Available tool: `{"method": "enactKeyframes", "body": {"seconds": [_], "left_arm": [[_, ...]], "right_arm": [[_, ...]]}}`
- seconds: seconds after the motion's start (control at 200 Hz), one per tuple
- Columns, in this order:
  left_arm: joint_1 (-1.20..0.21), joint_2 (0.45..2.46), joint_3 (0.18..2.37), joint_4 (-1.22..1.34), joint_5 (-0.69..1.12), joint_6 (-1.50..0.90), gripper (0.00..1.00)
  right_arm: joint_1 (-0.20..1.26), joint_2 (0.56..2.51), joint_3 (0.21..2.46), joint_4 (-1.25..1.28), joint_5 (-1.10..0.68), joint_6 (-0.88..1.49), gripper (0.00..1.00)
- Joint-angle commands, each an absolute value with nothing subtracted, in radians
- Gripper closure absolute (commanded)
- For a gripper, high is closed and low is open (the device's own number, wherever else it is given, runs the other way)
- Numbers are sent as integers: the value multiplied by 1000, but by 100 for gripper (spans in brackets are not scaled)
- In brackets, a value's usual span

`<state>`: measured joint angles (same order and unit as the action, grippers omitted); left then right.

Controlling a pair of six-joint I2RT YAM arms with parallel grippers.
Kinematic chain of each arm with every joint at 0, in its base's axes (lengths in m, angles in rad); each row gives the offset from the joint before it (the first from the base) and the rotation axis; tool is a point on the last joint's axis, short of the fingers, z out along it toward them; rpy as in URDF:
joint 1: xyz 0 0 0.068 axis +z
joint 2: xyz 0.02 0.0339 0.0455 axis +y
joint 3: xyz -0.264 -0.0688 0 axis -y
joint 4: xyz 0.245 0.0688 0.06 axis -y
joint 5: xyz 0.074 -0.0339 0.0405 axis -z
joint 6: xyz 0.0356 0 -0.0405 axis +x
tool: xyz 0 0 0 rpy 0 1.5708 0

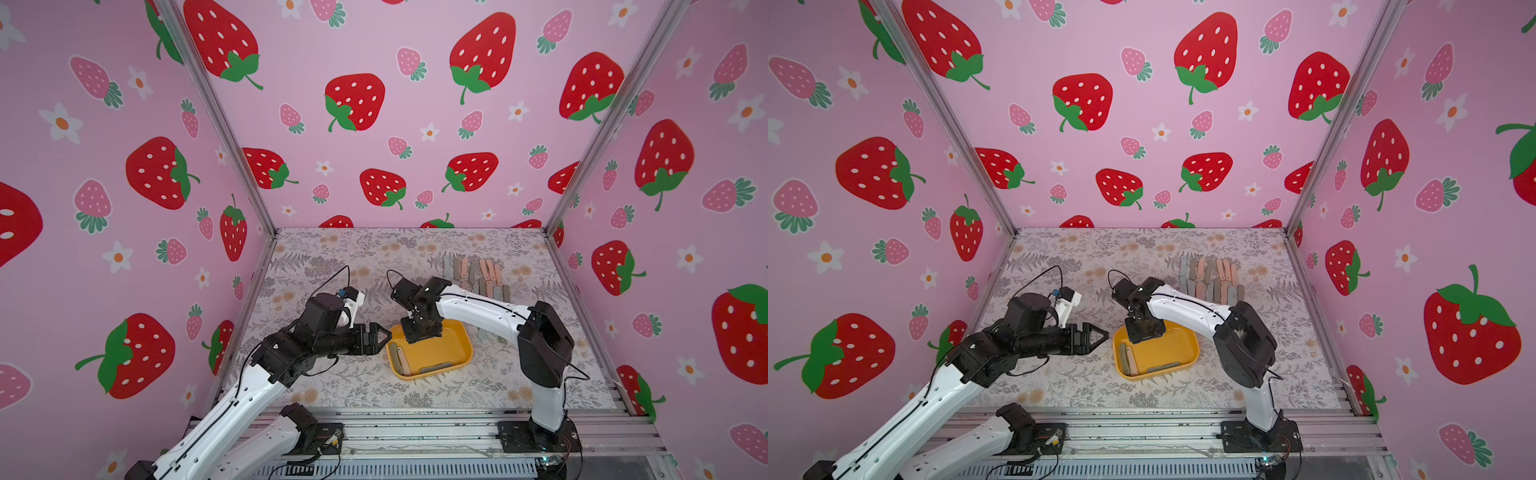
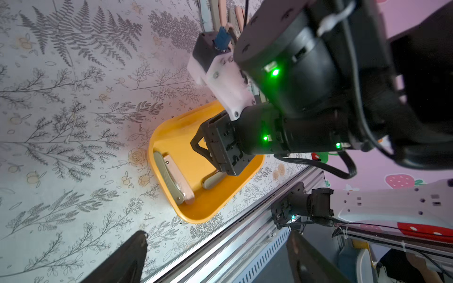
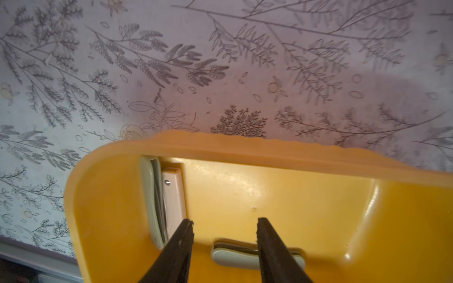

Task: Take the fruit knife out of the storage box
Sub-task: Pick up the fruit knife from the storage box.

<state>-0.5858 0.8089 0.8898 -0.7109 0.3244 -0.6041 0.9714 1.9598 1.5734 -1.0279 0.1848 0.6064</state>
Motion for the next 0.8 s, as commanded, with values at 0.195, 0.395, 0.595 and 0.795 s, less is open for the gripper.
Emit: {"method": "enactKeyframes", "body": {"seconds": [0.195, 0.395, 0.595, 0.795], "left_arm": [[-580, 687, 848, -854, 262, -642, 10], [-580, 676, 831, -852, 262, -649, 10], [-581, 684, 828, -841, 265, -645, 10], [-579, 689, 823, -825, 266, -652, 10]], "right_arm": [[1070, 2046, 1610, -1019, 162, 644, 55], [1086, 2084, 1589, -1029, 187, 661, 54], [1070, 2115, 1530, -1044, 227, 687, 61], [1044, 2125, 1478, -1029, 229, 699, 56]]}}
